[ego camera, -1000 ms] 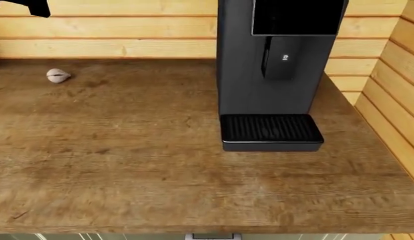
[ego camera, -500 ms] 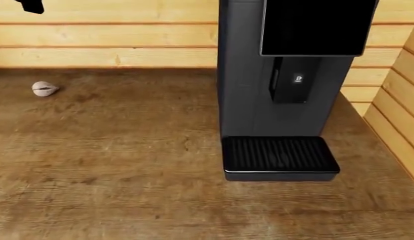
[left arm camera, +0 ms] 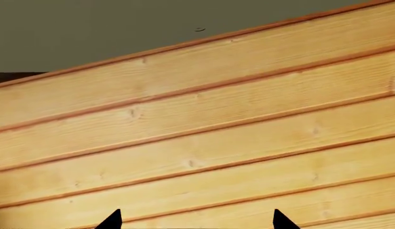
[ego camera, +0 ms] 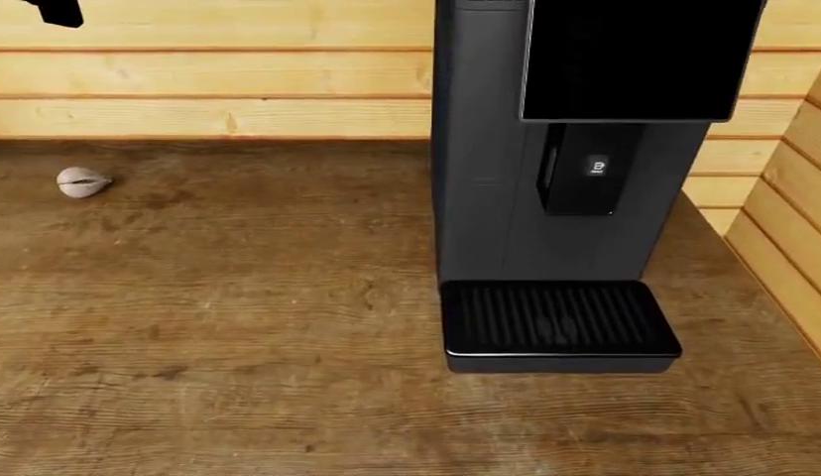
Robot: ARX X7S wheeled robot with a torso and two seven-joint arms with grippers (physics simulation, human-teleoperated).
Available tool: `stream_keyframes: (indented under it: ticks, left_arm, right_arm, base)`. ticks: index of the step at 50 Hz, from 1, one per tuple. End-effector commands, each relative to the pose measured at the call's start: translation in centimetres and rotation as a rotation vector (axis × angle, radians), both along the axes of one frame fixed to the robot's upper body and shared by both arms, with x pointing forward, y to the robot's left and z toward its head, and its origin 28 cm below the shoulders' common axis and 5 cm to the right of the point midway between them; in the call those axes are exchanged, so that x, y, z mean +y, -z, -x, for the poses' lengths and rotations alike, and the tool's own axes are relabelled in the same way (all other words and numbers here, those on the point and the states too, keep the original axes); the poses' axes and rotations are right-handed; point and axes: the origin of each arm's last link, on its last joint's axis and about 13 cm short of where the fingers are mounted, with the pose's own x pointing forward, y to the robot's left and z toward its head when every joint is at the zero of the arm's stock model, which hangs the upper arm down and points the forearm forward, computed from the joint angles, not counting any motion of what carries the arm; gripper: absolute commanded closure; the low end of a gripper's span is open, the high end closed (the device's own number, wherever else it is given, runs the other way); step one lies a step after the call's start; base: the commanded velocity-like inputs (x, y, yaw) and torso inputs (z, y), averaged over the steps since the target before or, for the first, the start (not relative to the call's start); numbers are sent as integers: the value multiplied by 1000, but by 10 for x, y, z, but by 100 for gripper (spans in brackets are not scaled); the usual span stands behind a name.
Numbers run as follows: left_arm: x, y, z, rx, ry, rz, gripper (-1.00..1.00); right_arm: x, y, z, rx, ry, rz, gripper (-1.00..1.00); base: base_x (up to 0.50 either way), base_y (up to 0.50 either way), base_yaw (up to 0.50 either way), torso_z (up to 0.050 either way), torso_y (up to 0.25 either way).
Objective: Pick the cans from the counter and place them in their designated side in the cabinet.
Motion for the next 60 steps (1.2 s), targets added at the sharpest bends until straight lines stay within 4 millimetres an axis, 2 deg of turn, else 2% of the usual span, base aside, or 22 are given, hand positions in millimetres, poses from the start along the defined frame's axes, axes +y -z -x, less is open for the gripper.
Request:
stream_keyframes:
  ticks: [1, 9, 10, 41, 60]
  left_arm:
    - [0, 2, 0, -2, -6, 2, -100]
    - [-1, 2, -1, -3, -6, 2, -100]
    - [-1, 3, -1, -3, -7, 2, -100]
    - [1, 2, 0, -12, -12, 13, -100]
    - [-4, 7, 4, -25, 20, 24, -100]
  right_arm:
    - [0, -5, 4, -23, 3, 16, 100]
    - [0, -5, 4, -23, 3, 16, 100]
    - [0, -5, 4, -23, 3, 16, -100]
    - [0, -5, 4, -23, 3, 16, -100]
    - [0, -5, 4, -23, 3, 16, -100]
  base:
    - [0, 0, 0, 0, 0]
    - [0, 0, 0, 0, 0]
    - [0, 0, 0, 0, 0]
    - [0, 0, 0, 0, 0]
    - [-380, 3, 0, 0, 1]
